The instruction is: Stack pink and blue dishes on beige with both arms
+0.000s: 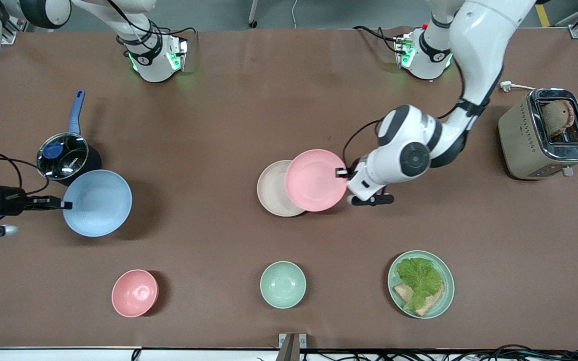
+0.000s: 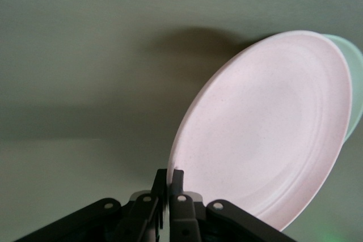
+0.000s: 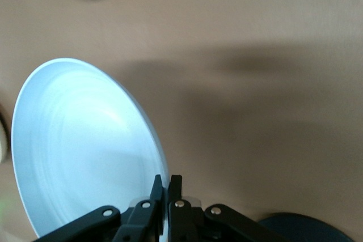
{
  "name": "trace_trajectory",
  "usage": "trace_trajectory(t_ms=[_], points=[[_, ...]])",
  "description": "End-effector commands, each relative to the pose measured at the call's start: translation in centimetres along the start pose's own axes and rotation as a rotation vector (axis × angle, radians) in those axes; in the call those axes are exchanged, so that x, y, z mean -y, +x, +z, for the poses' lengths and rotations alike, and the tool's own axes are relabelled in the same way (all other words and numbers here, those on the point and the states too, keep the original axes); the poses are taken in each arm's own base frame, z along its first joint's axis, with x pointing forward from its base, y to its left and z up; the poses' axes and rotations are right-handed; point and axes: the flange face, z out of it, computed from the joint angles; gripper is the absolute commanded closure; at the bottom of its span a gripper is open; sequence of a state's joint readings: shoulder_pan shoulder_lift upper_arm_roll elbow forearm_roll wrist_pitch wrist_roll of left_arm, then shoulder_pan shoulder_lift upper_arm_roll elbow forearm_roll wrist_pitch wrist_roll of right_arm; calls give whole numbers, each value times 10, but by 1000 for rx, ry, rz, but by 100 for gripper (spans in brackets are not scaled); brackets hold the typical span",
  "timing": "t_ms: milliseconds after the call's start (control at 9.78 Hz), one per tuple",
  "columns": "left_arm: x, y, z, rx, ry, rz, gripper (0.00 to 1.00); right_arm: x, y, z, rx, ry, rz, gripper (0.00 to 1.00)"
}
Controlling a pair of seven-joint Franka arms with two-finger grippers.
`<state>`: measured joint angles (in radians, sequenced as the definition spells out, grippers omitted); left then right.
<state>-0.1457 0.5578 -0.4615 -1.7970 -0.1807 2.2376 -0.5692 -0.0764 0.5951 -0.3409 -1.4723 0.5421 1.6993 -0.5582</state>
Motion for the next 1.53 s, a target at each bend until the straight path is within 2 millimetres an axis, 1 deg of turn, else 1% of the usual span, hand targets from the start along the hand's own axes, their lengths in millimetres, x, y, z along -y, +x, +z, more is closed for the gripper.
trace_trajectory(t_ms=[0,102,205,307,409,511,614,716,818,920,1023,1227,1330,1432], points=[[-32,6,37,-27,-51,-94,96,54,3,-24,-15,-31,80,99],[-40,1,47,-35,-60,-122,95,87,7,-23,-6,-55,123,99],[-42,-2,52,-38,-48,-150,94,126,11,-16,5,-51,161,99],[-45,-4,55,-57,-28,-167,91,155,14,-12,8,-70,191,99],[-48,-7,63,-70,-18,-181,83,190,15,-1,2,-82,196,99],[-48,-7,64,-73,-18,-186,53,217,15,12,0,-85,220,99],[-47,-8,62,-79,-8,-174,13,248,12,25,-2,-85,231,99],[-44,-10,55,-98,29,-137,0,271,7,45,25,-77,230,99],[-41,-18,42,-98,69,-112,0,290,-1,69,31,-72,244,99],[-39,-26,22,-89,115,-63,0,311,-14,87,24,-68,252,99],[-30,-29,-6,-91,176,48,0,329,-23,109,26,-64,251,99],[2,-24,-81,-102,248,186,0,371,-41,157,0,-47,253,99],[18,-22,-124,-141,269,216,0,390,-51,179,-12,-39,251,99],[33,-21,-169,-189,277,274,0,413,-63,197,-33,-23,258,99]])
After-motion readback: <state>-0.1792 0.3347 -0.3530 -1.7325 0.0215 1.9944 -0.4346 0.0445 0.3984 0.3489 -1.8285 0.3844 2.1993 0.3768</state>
